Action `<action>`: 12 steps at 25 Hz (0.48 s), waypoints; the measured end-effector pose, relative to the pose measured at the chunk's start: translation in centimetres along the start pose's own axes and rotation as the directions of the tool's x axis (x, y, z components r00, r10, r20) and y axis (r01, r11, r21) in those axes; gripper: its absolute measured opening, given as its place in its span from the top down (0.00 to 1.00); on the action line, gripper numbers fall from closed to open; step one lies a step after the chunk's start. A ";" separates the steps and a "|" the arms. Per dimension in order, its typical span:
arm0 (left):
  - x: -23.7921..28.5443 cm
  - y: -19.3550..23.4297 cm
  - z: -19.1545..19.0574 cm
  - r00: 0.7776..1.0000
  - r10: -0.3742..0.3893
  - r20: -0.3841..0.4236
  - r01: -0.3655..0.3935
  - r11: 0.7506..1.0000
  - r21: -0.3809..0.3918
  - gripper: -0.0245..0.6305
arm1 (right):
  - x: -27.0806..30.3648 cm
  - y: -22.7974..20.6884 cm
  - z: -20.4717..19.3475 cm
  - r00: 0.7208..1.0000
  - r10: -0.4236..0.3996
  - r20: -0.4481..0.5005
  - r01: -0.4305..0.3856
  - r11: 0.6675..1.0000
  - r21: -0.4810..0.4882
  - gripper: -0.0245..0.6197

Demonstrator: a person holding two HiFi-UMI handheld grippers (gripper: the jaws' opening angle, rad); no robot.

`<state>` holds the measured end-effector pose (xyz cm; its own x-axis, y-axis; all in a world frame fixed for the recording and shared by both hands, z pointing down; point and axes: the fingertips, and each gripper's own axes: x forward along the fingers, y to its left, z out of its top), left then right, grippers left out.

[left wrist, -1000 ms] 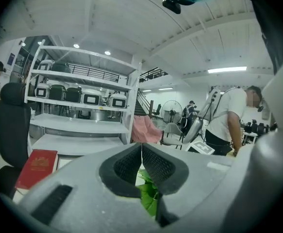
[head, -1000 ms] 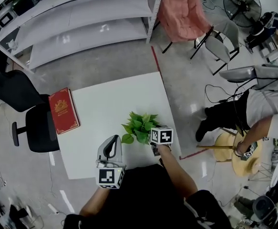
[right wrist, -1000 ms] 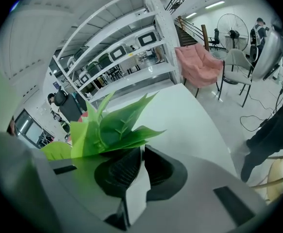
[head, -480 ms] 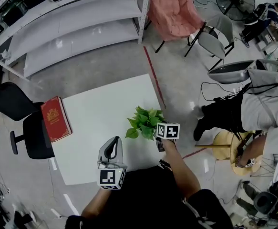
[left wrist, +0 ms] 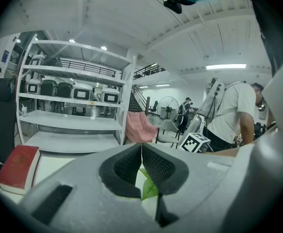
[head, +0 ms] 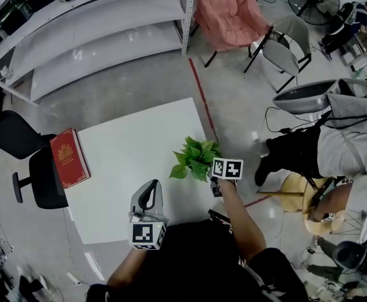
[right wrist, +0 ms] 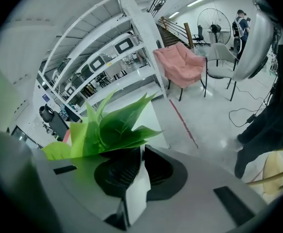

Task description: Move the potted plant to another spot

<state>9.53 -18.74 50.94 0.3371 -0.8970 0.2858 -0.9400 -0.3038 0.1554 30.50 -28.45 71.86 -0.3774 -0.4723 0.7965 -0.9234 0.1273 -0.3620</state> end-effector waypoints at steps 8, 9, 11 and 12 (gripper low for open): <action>1.2 -0.3 -0.4 1.000 -0.004 -0.003 0.004 1.000 -0.001 0.93 | 0.8 -1.1 -0.2 1.000 0.007 -0.019 -0.006 0.999 0.036 0.91; 1.3 -0.4 -0.4 1.000 -0.002 -0.004 0.002 1.000 -0.006 0.93 | 0.8 -1.1 -0.2 1.000 0.009 -0.019 -0.008 0.999 0.036 0.91; 1.4 -0.6 -0.5 1.000 -0.005 -0.006 0.005 1.000 -0.007 0.93 | 0.9 -1.1 -0.2 1.000 0.008 -0.020 -0.008 0.999 0.036 0.91; 1.5 -0.7 -0.5 1.000 -0.009 -0.005 0.009 1.000 -0.004 0.93 | 0.9 -1.1 -0.2 1.000 0.006 -0.019 -0.005 0.999 0.034 0.91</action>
<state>10.75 -19.73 51.70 0.3456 -0.8927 0.2892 -0.9368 -0.3103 0.1614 31.14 -28.89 73.07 -0.3837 -0.4551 0.8035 -0.9187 0.1001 -0.3821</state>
